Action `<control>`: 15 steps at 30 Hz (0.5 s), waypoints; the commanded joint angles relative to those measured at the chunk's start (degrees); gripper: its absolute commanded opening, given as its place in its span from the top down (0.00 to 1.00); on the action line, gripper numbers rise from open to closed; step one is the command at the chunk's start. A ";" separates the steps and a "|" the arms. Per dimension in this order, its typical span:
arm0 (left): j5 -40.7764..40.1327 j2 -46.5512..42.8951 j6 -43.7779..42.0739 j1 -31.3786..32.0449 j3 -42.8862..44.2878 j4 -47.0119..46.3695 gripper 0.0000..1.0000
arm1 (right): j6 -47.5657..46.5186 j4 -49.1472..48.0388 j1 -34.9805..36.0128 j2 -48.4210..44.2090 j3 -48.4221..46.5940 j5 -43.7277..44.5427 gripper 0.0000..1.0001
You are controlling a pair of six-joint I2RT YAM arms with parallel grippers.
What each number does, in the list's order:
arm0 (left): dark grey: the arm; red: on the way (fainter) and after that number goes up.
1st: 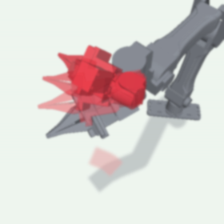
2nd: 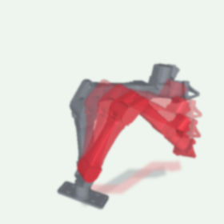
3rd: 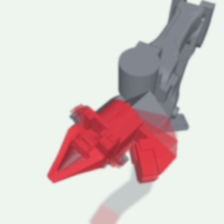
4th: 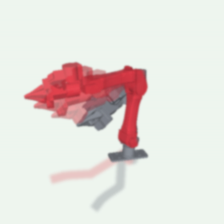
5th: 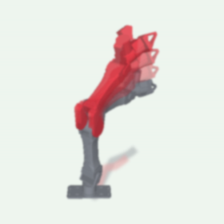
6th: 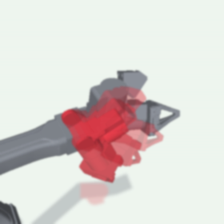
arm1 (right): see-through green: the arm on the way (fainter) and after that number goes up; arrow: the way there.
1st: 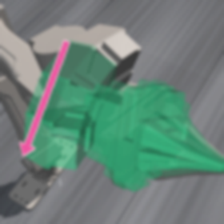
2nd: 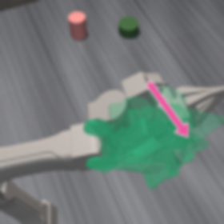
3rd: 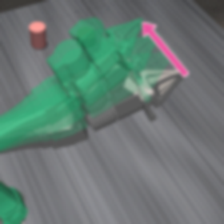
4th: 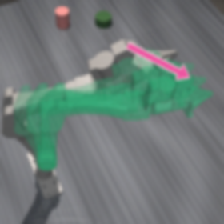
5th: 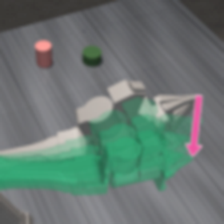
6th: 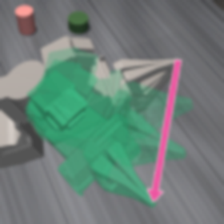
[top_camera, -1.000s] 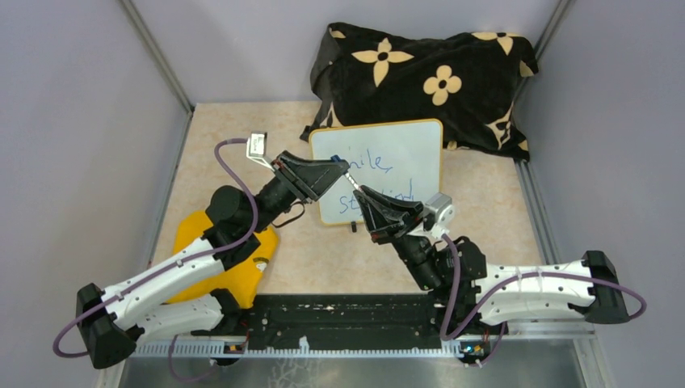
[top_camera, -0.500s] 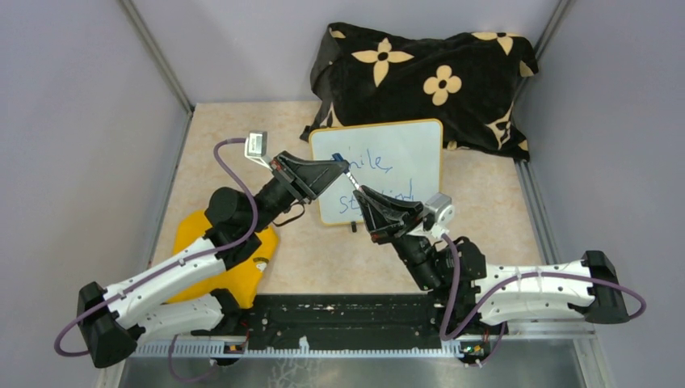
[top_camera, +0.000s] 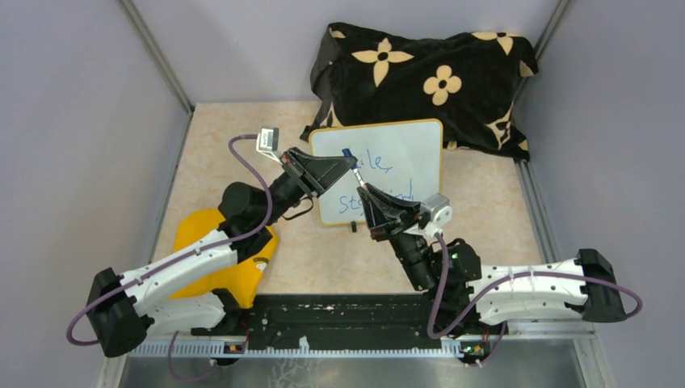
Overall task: Write a sentence on the whiteboard
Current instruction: Place the whiteboard marker at the center of the board.
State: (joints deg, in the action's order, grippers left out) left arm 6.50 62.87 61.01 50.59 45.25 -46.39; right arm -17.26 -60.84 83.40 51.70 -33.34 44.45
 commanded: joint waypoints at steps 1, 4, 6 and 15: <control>8.19 1.31 -2.22 4.96 -1.00 6.16 1.00 | -0.58 -4.81 -0.79 1.32 -1.97 -2.40 1.00; 7.07 1.01 -3.78 6.18 -0.68 6.87 1.00 | -0.50 -5.11 -0.95 1.63 -1.99 -2.45 1.00; 6.92 0.86 -4.05 6.60 -0.65 7.17 1.00 | -0.50 -5.29 -1.03 1.73 -2.03 -2.44 1.00; -6.64 -5.93 -4.80 6.54 -5.10 8.01 0.85 | 0.84 -2.06 -1.04 0.43 -2.27 -3.50 1.00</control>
State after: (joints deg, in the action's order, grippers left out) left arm -0.89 59.61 57.60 53.89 44.03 -44.38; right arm -17.47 -61.95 83.40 52.64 -33.36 43.16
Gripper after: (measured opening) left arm 0.050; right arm 0.118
